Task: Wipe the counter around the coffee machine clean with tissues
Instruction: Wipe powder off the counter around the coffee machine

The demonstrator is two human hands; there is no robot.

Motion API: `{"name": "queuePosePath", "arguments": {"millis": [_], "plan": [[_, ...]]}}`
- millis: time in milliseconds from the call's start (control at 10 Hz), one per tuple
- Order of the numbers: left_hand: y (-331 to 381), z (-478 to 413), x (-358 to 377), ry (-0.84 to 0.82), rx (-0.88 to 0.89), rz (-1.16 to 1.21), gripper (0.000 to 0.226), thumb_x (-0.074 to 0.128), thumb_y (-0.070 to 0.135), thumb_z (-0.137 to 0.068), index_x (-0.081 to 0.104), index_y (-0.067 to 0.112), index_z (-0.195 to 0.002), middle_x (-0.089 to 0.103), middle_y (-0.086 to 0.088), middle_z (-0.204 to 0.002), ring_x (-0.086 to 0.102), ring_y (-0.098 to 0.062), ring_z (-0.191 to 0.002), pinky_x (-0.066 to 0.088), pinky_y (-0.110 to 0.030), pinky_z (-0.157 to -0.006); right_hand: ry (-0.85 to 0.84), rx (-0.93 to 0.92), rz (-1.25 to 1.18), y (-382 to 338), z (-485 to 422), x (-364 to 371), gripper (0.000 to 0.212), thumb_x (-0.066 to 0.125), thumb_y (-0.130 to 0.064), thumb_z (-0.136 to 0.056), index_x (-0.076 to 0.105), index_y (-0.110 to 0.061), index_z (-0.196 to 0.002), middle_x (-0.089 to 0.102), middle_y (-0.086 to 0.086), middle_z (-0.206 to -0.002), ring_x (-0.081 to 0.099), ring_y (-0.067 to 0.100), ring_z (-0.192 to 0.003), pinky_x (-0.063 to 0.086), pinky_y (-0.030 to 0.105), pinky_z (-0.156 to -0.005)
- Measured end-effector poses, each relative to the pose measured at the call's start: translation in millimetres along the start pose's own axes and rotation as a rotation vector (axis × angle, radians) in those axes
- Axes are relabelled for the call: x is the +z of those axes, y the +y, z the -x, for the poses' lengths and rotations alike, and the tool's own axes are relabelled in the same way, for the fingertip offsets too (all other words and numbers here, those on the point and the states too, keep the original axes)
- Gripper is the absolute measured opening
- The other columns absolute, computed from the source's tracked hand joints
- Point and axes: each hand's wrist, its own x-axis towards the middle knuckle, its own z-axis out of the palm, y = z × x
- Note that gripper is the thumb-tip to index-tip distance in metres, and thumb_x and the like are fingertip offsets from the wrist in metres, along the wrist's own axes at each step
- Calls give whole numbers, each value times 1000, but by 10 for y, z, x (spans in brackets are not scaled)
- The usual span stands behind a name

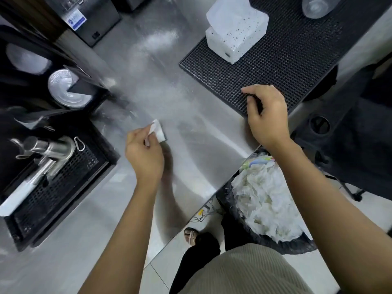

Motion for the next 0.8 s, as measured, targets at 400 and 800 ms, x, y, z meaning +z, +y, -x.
{"name": "queuePosePath", "arguments": {"millis": [400, 800], "plan": [[150, 194, 488, -279, 321, 23, 36, 51, -5, -80, 71, 5, -109, 59, -7, -98, 57, -23, -91, 39, -12, -84, -196, -85, 159, 188, -214, 125, 23, 55, -14, -93, 69, -12, -112, 64, 3, -125, 53, 19, -125, 14, 40, -120], [307, 623, 390, -324, 185, 96, 34, 53, -5, -85, 71, 10, -110, 57, 0, -99, 57, -19, -93, 45, -20, -83, -159, -91, 149, 187, -206, 151, 21, 55, -14, -91, 71, -11, -106, 65, 4, -121, 55, 19, -121, 17, 42, -120]]}}
